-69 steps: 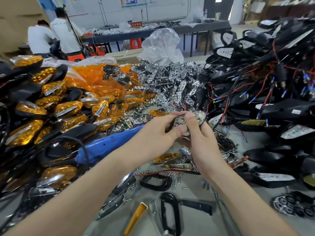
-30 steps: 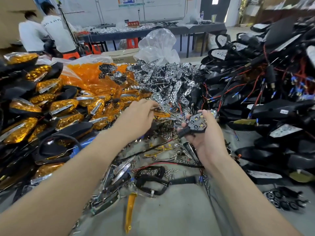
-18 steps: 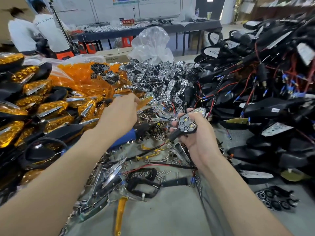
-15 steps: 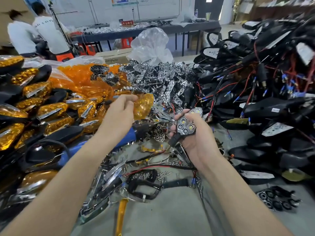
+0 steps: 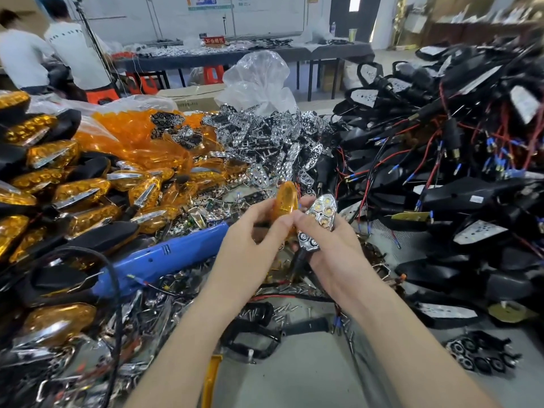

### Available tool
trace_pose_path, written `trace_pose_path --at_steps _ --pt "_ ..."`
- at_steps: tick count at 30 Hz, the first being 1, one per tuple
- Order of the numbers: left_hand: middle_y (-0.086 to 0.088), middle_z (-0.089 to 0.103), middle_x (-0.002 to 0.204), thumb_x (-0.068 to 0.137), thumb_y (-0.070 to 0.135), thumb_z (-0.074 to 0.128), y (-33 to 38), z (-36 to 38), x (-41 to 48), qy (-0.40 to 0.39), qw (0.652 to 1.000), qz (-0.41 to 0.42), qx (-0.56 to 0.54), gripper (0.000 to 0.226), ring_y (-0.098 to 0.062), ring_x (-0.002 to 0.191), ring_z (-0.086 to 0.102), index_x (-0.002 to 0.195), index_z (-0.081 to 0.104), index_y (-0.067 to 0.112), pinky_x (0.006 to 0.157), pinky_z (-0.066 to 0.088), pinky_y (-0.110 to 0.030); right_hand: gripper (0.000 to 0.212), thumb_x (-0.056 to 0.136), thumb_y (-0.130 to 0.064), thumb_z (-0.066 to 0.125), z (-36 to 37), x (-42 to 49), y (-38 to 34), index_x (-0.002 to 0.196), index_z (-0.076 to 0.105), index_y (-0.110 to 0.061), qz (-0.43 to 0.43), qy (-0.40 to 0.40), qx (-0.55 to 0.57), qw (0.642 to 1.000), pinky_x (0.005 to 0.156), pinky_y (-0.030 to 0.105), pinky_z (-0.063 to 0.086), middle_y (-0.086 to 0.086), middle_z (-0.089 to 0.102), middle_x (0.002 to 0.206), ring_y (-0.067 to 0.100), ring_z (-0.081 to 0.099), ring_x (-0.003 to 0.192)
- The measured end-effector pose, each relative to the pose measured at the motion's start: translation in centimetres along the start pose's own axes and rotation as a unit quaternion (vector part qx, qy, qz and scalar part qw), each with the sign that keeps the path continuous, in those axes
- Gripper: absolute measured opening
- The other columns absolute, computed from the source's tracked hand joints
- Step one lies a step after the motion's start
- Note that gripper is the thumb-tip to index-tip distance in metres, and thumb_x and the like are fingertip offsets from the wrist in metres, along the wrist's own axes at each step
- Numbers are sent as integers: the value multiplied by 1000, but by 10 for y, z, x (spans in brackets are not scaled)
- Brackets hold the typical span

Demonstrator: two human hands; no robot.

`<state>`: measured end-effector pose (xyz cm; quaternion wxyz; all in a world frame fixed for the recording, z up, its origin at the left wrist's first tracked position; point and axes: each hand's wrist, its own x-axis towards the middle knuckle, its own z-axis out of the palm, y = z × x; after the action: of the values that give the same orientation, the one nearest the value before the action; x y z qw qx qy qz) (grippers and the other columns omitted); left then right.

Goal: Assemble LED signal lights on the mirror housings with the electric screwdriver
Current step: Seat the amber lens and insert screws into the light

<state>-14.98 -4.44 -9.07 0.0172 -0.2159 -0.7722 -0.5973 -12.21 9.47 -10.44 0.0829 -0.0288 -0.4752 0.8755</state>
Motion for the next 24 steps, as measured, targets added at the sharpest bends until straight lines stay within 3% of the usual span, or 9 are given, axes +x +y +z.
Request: trace_pose_path --at_steps 2,5,9,12,14,17,19,21,24 --pt "39 64 105 92 46 65 2 -6 -1 -24 999 22 40 24 14 99 61 111 55 57 78 46 -3 37 77 -18 76 1 -1 -1 112 66 -10 4 -1 -14 1000 96 49 57 12 75 107 27 70 100" --pt "44 61 110 89 41 71 3 -10 -3 -82 992 43 83 48 17 102 59 114 46 74 85 46 -6 23 76 -19 79 4 -3 0 99 73 -20 14 -32 -18 999 89 44 60 11 77 107 26 73 98" --pt "35 64 117 93 36 68 0 -8 -5 -100 992 40 60 48 13 104 61 131 48 55 87 47 -8 18 77 -14 83 7 -5 3 87 76 -27 -8 -30 -61 998 102 48 51 9 74 99 23 67 96" --pt "24 66 122 94 36 67 1 -13 -5 -136 989 32 45 48 3 112 62 139 49 43 99 50 -25 18 77 -12 83 9 -6 0 87 73 -22 -6 -40 -64 997 107 56 46 12 69 96 27 64 94" --pt "20 66 123 95 35 67 1 -18 -5 -157 986 29 43 47 0 113 63 138 50 41 98 50 -29 19 78 -9 81 9 -8 -2 81 71 -24 -2 -61 -68 996 101 56 48 13 65 93 29 61 93" --pt "21 68 119 96 32 66 3 -26 -5 -180 983 16 32 45 -1 102 66 136 51 44 84 54 -19 20 77 -9 79 8 -9 -5 77 71 -27 9 -79 -85 993 84 48 48 10 62 87 26 57 86" --pt "14 70 115 96 32 66 1 -29 -6 -182 983 -12 11 43 -19 98 69 135 53 44 83 59 -40 22 78 -9 83 7 -9 -5 77 72 -29 17 -84 -87 992 76 40 53 3 65 82 21 60 78" --pt "11 70 116 95 31 67 1 -29 -5 -168 986 -22 2 45 -21 101 69 136 52 42 86 58 -51 16 82 -15 80 7 -8 -4 79 73 -28 15 -86 -80 993 70 35 56 1 67 83 18 62 77" --pt "14 66 124 89 23 71 -4 -29 -6 -117 990 -24 -73 62 -9 115 64 143 44 36 98 53 -30 12 86 -34 73 7 -3 -7 84 70 -23 18 -49 -24 998 66 31 53 1 66 81 17 61 73"
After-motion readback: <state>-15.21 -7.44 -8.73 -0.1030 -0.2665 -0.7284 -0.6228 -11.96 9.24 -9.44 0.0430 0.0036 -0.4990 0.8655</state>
